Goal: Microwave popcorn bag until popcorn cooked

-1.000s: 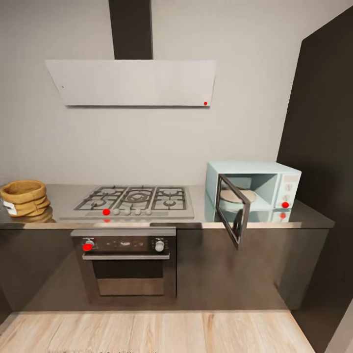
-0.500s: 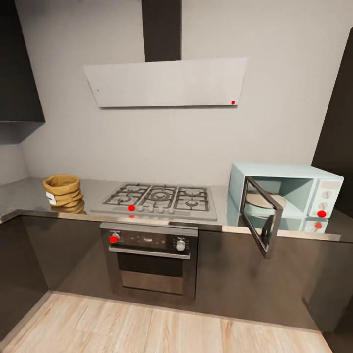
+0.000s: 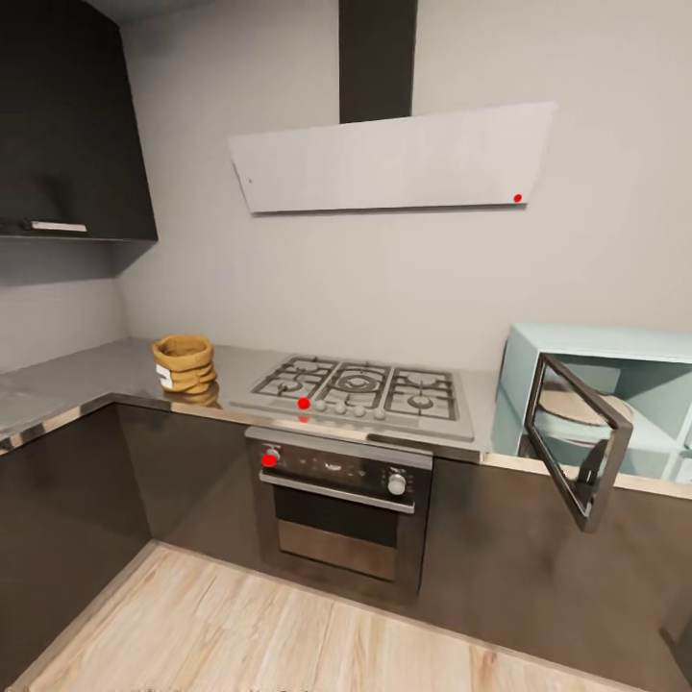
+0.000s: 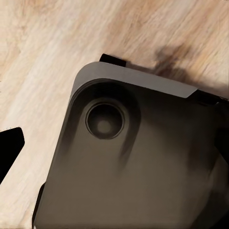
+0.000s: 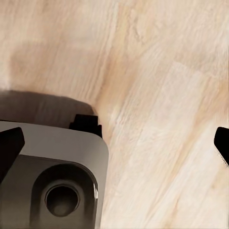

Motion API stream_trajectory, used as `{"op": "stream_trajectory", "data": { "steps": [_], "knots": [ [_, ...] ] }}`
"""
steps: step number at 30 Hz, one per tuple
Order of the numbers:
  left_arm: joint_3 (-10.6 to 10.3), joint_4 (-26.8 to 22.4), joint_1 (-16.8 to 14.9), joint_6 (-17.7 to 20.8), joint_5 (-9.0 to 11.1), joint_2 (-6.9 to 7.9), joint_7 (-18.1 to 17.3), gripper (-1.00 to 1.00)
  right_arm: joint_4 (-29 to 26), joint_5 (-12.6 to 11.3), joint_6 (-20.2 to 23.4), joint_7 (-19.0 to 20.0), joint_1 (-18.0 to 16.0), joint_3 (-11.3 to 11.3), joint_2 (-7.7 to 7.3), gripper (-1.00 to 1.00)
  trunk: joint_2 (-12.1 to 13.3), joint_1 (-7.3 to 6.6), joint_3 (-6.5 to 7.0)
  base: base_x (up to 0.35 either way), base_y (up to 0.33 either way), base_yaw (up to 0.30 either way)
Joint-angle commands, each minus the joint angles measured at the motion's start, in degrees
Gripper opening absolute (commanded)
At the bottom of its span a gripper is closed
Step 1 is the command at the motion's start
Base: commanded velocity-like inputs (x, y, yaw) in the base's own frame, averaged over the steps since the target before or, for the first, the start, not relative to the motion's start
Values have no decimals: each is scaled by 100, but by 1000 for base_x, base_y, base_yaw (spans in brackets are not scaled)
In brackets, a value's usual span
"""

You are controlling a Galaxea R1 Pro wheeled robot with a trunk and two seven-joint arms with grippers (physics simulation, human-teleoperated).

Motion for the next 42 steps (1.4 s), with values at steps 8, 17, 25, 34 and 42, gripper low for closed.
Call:
{"op": "stream_trajectory", "data": {
  "steps": [8,17,25,34,42],
  "knots": [
    [-46,-7,1,-15,43,-1,27,100,15,56,-24,1,-6,-48,-8,100,-3,0,-5,0,0,300],
    [-55,-7,1,-10,44,8,19,100,15,56,-26,1,-2,-43,-4,100,-3,0,-5,0,0,300],
    [-55,-7,1,-12,43,8,19,100,15,72,-34,1,69,-40,-9,100,-3,0,-5,0,0,300],
    [-55,-7,1,-15,43,0,19,100,15,330,-42,-1,71,-40,-7,100,-3,0,-5,0,0,300],
    [-55,-7,1,-16,43,-1,17,100,15,459,-87,1,71,-40,-1,100,-3,0,-5,0,0,300]
  ]
}}
